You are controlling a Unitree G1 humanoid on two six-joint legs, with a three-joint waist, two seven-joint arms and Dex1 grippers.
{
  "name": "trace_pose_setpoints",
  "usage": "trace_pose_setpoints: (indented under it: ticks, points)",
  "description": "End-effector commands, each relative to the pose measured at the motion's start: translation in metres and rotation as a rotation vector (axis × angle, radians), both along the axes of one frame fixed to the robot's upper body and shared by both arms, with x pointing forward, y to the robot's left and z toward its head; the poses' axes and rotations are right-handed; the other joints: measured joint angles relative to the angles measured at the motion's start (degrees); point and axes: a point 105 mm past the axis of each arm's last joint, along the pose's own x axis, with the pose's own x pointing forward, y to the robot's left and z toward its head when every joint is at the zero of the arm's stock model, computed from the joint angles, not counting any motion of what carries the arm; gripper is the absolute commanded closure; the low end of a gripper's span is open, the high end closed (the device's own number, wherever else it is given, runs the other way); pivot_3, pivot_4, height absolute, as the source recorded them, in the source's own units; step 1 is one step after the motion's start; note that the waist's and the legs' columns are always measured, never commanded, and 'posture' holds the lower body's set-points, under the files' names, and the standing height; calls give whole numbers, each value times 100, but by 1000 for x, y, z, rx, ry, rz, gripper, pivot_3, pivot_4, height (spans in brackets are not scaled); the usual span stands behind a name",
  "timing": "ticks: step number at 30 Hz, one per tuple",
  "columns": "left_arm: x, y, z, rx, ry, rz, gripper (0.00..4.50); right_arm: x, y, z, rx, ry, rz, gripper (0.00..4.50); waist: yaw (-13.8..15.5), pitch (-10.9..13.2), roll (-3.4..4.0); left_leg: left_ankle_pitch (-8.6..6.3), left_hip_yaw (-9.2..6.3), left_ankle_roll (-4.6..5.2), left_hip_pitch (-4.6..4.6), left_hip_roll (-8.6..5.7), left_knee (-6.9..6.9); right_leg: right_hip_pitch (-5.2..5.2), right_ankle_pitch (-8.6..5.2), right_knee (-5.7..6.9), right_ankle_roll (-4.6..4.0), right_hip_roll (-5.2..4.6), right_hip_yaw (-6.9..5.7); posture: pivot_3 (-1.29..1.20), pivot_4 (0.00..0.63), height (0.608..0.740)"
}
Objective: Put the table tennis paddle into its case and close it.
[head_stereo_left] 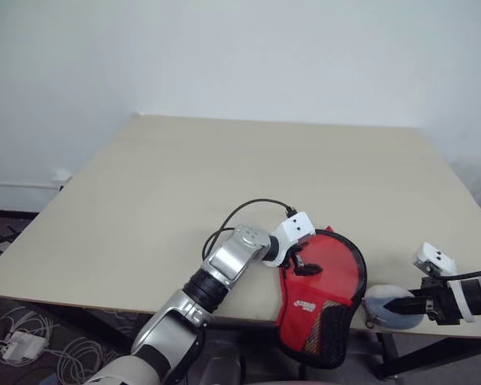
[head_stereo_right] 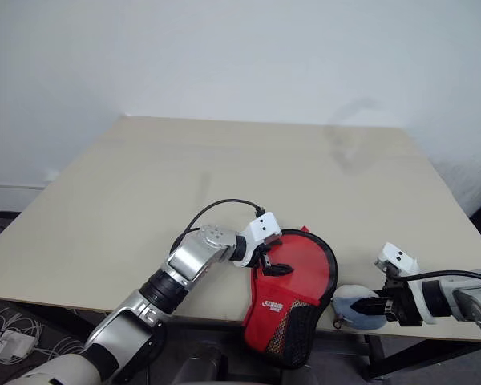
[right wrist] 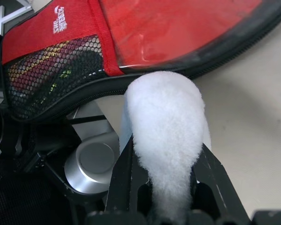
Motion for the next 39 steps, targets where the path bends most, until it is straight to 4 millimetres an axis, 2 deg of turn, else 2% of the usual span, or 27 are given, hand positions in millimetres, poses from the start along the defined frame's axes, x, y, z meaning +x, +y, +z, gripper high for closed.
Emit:
trace_pose_setpoints:
  ticks: [1, 3, 6, 15, 18, 20, 28, 32, 39]
  points:
    - [-5, -7, -19, 133, -84, -110, 294, -1, 17, 3, 48, -2, 53, 4202, 0, -3, -10, 0, 0, 0, 0, 0, 0, 0, 0, 0, 0, 0, 0, 0, 0, 740]
    - [-7, -13, -22, 154, -121, -162, 294, 0, 18, 4, 49, -6, 56, 4203, 0, -4, -17, 0, 0, 0, 0, 1, -2, 1, 0, -6, 0, 0, 0, 0, 0, 740]
    - [-14, -19, -23, 142, -81, -211, 294, -2, 16, 6, 44, -3, 54, 4203, 0, -4, -16, 0, 1, 0, -2, 3, -13, 4, 0, -26, 0, 0, 0, 0, 0, 740]
    - [-20, -10, -35, 169, 18, -213, 294, -20, -10, 15, 8, 28, -19, 4203, 25, -7, -15, -19, 1, 7, -6, 5, -25, 9, 0, -44, 0, 2, -2, 0, 0, 740]
    - [-20, -8, -35, 165, 40, -191, 294, -30, -11, 16, 21, 30, -25, 4204, 52, -8, -14, -25, 2, 12, -6, 4, -22, 14, -2, -49, 4, 2, -2, 0, 0, 740]
    - [-19, -8, -35, 163, 45, -181, 294, -36, -6, 15, 35, 37, -8, 4205, 69, -8, -15, -27, 2, 16, -8, 4, -21, 15, -4, -51, 6, 2, -2, 0, 0, 740]
    - [-20, -4, -36, 167, 55, -172, 294, -61, 40, 0, 111, 99, 128, 4230, 77, -9, -19, -31, 2, 12, -7, 8, -22, 15, -5, -55, 7, 6, -2, 0, 0, 740]
    - [-20, -2, -36, 172, 56, -167, 294, -67, 45, -1, 101, 105, 180, 4230, 26, -12, -22, -32, 2, 11, -5, 10, -15, 18, -4, -54, 7, 6, -2, 0, 0, 740]
    - [-20, -2, -36, 167, 59, -148, 294, -91, 49, -6, 91, 173, 274, 4251, 9, -16, -24, -32, 4, 11, -2, 14, -5, 22, -4, -53, 7, 6, -2, 0, 0, 740]
